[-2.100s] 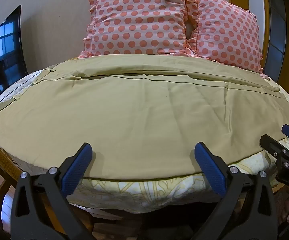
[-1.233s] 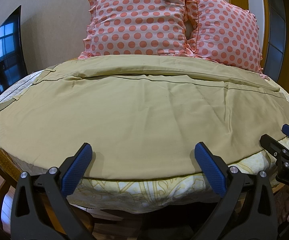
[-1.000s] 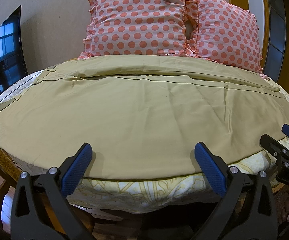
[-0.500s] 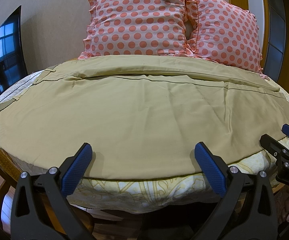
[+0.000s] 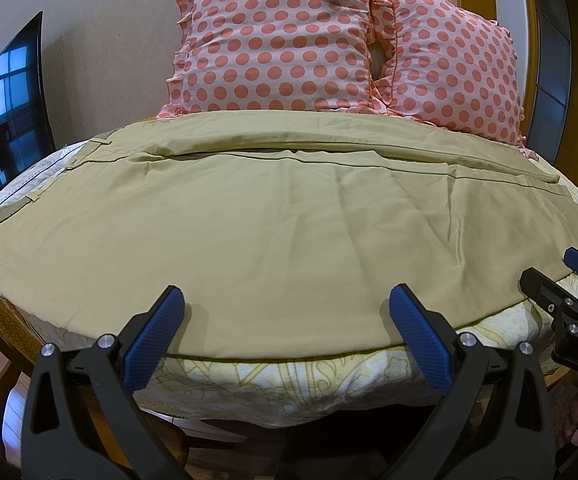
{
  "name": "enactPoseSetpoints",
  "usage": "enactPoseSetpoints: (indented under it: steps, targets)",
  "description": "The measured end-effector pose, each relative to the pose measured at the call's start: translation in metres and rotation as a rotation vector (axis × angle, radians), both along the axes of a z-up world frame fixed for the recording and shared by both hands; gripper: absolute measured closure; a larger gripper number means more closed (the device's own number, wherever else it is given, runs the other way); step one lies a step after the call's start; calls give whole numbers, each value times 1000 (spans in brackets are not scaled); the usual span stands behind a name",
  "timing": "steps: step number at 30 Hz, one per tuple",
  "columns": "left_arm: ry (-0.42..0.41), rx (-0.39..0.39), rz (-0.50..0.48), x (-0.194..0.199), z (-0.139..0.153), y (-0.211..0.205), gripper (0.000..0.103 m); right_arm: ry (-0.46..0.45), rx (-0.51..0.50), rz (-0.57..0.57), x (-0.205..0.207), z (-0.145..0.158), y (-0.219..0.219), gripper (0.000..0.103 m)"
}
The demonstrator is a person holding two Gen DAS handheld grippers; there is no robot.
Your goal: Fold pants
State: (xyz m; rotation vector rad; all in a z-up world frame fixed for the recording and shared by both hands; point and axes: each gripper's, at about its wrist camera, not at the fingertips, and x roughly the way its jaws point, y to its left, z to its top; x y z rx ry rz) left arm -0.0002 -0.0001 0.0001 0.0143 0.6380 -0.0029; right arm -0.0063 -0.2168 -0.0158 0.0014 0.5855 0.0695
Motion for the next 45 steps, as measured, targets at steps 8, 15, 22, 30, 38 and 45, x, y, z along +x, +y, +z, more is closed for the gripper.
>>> enactPoseSetpoints:
  steps: [8, 15, 22, 30, 38, 45]
  targets:
    - [-1, 0, 0, 0, 0, 0, 2, -1, 0, 0, 0, 0, 0, 1]
    - [-1, 0, 0, 0, 0, 0, 2, -2, 0, 0, 0, 1, 0, 1]
    - [-1, 0, 0, 0, 0, 0, 2, -3, 0, 0, -1, 0, 1, 1]
    - [-3, 0, 0, 0, 0, 0, 2, -10, 0, 0, 1, -3, -2, 1]
    - [-11, -2, -7, -4, 2, 3, 2, 17, 12, 48, 5, 3, -4, 1]
    - [-42, -20, -13, 10, 23, 7, 2, -54, 61, -48, 64, 78, -73, 1]
